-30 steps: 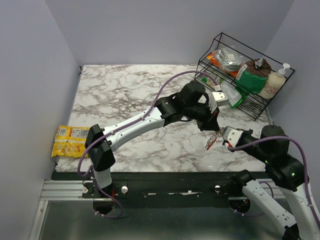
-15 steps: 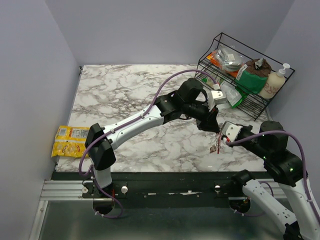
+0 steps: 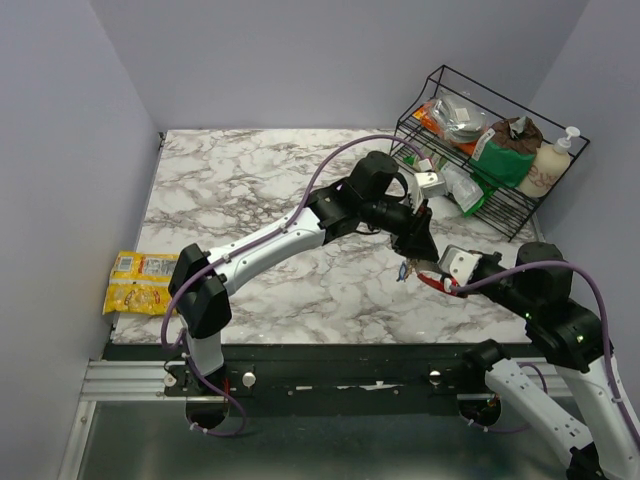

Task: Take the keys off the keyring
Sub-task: Remove the key from the keyring.

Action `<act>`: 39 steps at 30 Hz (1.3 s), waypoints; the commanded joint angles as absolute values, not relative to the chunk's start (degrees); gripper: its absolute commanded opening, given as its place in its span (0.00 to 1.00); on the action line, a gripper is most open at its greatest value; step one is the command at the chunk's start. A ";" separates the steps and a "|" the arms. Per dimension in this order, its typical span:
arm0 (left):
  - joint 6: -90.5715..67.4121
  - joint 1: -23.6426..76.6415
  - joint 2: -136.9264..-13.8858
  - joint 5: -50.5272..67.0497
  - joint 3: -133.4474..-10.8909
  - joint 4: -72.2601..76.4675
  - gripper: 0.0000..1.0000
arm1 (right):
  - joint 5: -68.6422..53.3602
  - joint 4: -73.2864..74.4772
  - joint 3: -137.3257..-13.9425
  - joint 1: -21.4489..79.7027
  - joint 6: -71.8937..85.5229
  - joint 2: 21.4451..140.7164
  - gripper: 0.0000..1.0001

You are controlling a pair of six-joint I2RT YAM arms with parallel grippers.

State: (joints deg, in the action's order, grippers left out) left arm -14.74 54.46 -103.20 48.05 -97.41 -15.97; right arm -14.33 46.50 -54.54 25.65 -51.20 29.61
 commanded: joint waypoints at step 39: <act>-18.46 55.55 -105.21 57.65 -95.71 -10.20 0.00 | -10.37 41.13 -47.29 25.58 -50.36 26.46 0.01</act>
State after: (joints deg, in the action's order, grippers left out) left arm -20.03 54.83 -106.96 53.82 -96.05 -10.55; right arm -12.34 44.80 -49.82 25.65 -51.16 27.55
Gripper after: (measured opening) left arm 0.009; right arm 0.033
